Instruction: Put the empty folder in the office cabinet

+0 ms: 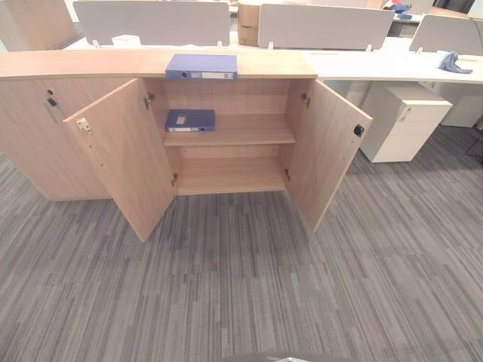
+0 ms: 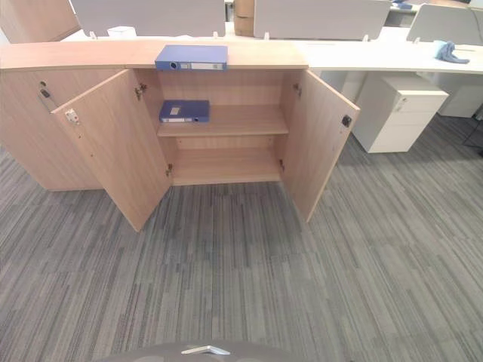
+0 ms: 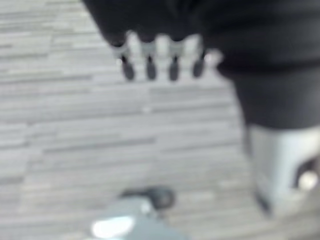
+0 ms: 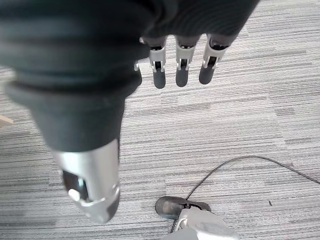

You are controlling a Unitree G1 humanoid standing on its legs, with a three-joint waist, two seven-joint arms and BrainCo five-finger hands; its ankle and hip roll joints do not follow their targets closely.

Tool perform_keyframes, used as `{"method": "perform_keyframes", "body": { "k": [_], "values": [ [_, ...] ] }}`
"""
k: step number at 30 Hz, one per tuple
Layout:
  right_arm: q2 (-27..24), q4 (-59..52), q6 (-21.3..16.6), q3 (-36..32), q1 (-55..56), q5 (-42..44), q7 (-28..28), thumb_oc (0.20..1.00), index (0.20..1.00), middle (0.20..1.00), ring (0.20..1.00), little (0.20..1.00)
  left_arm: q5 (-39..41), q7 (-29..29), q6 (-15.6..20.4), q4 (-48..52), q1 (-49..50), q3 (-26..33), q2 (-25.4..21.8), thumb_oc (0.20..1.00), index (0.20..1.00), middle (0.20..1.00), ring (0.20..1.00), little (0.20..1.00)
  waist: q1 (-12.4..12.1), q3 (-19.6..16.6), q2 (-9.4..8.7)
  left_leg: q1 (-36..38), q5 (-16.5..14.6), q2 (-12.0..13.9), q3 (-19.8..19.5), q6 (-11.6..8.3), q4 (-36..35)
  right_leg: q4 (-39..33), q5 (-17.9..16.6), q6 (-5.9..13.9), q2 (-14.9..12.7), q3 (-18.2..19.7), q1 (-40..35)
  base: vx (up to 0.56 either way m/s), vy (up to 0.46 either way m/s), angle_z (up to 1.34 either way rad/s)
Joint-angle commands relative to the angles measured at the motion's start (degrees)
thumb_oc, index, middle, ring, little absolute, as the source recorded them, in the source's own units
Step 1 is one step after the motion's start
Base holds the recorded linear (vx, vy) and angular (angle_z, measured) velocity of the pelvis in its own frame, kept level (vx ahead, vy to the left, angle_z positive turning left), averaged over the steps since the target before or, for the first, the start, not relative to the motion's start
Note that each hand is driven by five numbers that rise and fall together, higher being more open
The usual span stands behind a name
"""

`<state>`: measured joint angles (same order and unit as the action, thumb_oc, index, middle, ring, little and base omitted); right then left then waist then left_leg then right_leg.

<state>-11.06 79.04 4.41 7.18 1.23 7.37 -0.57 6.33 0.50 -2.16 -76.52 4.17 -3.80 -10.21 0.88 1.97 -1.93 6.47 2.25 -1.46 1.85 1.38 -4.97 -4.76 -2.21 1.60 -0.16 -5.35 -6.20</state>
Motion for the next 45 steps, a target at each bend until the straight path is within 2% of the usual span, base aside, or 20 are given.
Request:
{"method": "perform_keyframes", "body": {
  "k": [1,26,45],
  "values": [
    [-0.55,3.44,0.68,1.11,-2.39,-1.66,-0.23,1.000,1.000,1.000,1.000,1.000,-1.29,0.91,0.05,-4.18,-2.89,1.12,-0.34,1.000,1.000,1.000,1.000,1.000,-0.99,-0.15,0.22,-0.87,-5.32,0.78,3.03,-2.54,-0.03,-0.24,2.75,4.49,-2.92,-1.72,1.82,0.00,0.000,0.00],
    [-0.19,2.88,0.56,2.04,-1.78,-2.14,-0.22,1.000,1.000,1.000,1.000,1.000,-0.64,0.01,0.12,-4.70,-2.94,1.35,-0.16,1.000,1.000,1.000,1.000,1.000,-0.61,-0.61,-0.01,-0.35,-5.74,0.93,3.26,-2.62,-0.03,-0.24,3.00,4.57,-2.82,-1.40,1.45,0.00,0.000,0.00],
    [-0.44,1.88,0.95,3.39,-2.24,-3.51,-0.23,1.000,1.000,1.000,1.000,1.000,-0.11,0.86,0.31,-4.31,-3.12,1.05,-0.33,1.000,1.000,1.000,1.000,1.000,-1.27,1.50,0.68,-1.21,-5.26,0.76,2.83,-2.56,-0.03,-0.24,2.73,4.78,-3.08,-2.47,2.32,0.00,-0.002,0.00]
  ]
}}
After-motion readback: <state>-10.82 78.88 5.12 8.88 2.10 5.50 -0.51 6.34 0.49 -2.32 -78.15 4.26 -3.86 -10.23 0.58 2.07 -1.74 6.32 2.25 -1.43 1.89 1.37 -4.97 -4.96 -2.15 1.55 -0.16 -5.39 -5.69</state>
